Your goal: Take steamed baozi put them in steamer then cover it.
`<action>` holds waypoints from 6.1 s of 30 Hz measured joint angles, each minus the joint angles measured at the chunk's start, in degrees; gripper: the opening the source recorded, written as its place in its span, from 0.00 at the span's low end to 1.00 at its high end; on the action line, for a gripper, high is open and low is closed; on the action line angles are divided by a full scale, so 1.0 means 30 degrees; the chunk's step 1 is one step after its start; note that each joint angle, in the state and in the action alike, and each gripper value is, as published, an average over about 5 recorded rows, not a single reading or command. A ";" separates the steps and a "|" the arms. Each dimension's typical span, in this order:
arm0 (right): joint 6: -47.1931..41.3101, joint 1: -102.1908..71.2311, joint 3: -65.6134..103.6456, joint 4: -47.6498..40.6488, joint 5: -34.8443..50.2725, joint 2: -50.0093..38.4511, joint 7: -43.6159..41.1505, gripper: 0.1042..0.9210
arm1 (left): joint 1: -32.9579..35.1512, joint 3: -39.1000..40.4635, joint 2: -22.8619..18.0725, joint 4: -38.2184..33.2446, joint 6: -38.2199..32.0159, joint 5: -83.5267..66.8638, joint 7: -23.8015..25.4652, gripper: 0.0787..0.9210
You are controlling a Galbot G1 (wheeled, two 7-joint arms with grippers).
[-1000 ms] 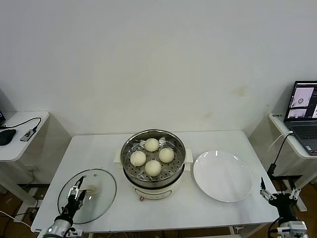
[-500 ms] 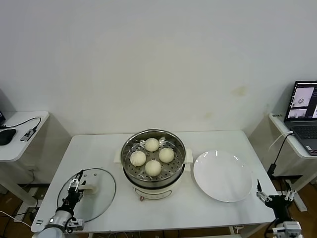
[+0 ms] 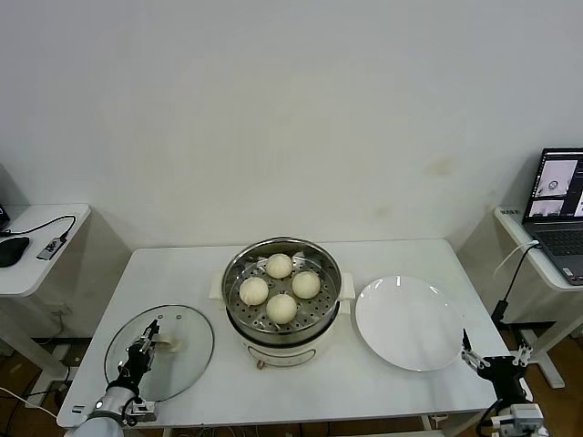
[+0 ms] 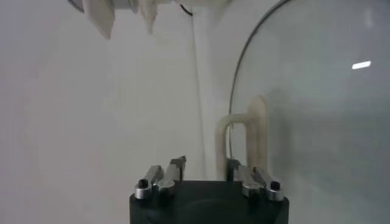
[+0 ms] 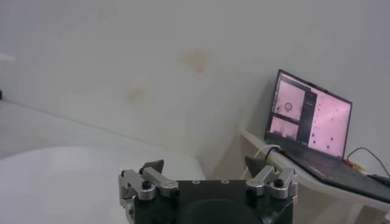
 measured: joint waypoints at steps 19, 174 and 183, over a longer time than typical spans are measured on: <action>-0.0015 -0.0523 -0.0704 0.1086 -0.0327 -0.0125 -0.0433 0.88 | 0.2961 -0.1986 0.0109 -0.4977 0.2046 -0.1545 -0.0215 0.07; 0.0690 -0.1472 -0.4404 0.1642 -0.1538 0.0602 -0.0201 0.88 | 0.5128 0.3053 -0.2103 -1.4072 0.3829 -1.7935 0.0770 0.88; 0.1081 -0.2576 -0.4918 0.2074 0.0403 -0.0168 -0.0457 0.88 | 0.8723 0.1718 -0.2668 -1.3312 0.1008 -2.3184 -0.0068 0.88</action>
